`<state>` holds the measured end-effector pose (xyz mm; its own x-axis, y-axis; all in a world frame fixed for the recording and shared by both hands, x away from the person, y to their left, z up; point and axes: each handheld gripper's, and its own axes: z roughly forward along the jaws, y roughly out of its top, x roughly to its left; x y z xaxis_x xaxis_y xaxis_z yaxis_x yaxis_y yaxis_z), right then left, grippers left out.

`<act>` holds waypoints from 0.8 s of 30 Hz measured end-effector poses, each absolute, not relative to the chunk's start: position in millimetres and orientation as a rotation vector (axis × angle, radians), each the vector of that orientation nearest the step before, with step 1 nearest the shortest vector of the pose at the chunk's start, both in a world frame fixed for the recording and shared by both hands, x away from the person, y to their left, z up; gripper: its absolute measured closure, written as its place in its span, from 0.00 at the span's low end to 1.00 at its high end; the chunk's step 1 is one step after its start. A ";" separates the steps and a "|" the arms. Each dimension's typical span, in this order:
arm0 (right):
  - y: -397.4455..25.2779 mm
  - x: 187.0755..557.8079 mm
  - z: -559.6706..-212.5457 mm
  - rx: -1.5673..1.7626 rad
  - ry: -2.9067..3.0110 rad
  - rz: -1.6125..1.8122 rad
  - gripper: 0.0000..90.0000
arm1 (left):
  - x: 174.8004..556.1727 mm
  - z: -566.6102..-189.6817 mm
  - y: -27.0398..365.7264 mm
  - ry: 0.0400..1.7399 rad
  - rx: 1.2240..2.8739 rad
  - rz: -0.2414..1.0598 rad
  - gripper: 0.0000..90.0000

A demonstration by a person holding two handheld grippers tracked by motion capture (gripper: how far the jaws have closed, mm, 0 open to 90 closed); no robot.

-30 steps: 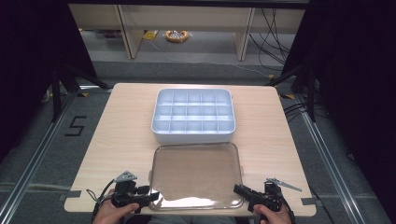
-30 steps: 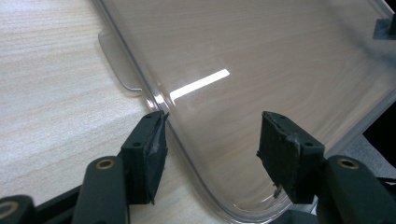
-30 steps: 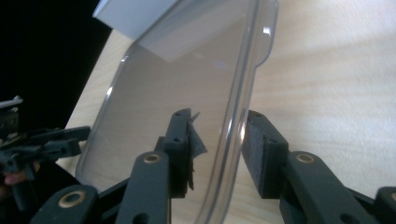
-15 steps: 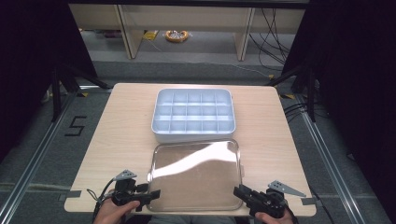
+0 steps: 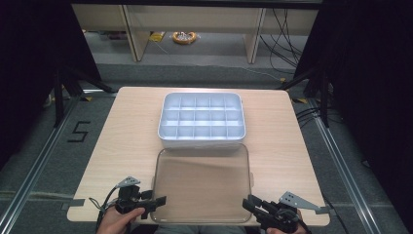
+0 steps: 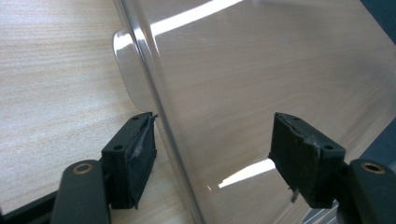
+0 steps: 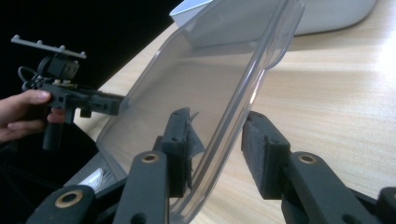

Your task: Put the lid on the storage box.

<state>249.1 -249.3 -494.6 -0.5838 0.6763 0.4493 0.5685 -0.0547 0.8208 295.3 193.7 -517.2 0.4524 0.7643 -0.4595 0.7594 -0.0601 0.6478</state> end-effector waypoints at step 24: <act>-249.5 258.0 -506.0 1.593 2.098 1.499 0.69 | 295.1 -501.9 197.9 1.225 1.785 0.082 0.68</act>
